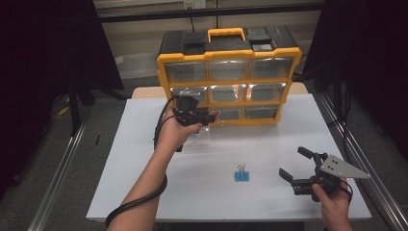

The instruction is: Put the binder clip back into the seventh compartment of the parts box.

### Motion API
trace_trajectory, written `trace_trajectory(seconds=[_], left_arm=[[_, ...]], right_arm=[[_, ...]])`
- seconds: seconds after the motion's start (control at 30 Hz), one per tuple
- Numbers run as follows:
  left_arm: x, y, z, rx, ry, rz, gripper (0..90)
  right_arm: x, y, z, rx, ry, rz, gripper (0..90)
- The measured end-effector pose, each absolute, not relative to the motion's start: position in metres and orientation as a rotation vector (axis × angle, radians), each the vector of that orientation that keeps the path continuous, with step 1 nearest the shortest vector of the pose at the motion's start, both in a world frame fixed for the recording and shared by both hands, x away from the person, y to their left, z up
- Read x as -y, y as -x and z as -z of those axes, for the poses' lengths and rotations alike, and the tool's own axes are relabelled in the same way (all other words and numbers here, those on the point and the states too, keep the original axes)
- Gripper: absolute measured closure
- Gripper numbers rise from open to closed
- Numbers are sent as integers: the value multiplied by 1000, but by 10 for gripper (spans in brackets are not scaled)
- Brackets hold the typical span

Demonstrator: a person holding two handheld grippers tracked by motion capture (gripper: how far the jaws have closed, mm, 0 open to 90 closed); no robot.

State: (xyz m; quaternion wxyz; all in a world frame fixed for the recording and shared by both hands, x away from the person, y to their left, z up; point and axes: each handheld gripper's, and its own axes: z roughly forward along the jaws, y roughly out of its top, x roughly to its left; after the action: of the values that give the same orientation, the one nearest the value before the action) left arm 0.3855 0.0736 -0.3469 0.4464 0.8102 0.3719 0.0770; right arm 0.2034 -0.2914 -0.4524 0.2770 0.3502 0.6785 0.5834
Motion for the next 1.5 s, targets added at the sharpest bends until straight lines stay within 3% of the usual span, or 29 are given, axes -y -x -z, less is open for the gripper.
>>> trace_trajectory(seconds=[1.5], left_arm=[[-102,-404,356,-1039,-1971,-297,650]], right_arm=[[293,-203,452,-1810,-946,-1572,0]])
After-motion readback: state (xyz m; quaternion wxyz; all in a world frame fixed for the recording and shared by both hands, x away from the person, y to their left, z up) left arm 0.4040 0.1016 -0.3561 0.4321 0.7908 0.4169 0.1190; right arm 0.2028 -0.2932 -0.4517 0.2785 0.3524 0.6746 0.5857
